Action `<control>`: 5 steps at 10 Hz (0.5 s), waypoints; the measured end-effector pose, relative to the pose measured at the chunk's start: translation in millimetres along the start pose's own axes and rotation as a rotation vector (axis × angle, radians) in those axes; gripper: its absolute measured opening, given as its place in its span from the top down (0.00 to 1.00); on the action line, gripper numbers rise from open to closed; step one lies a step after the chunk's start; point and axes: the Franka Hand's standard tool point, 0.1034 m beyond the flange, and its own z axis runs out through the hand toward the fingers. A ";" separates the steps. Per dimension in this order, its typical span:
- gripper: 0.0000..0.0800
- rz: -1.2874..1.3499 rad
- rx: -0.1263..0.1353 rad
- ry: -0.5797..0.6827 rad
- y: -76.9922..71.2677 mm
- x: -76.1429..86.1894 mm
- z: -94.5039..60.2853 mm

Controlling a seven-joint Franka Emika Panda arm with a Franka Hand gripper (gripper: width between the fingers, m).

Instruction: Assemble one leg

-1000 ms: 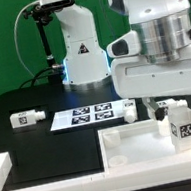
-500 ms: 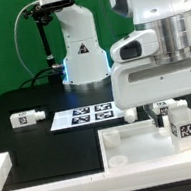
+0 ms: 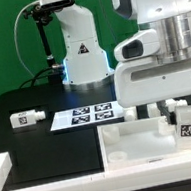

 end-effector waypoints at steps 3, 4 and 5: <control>0.63 0.478 0.009 -0.013 0.1 -2.9 1.3; 0.63 0.642 0.022 -0.025 -1.1 -3.6 2.1; 0.63 0.839 0.043 -0.040 -2.2 -3.2 2.6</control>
Offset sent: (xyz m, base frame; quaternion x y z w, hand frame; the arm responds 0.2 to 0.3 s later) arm -0.0029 0.0000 -0.0044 0.0053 -0.0218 0.3707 0.9285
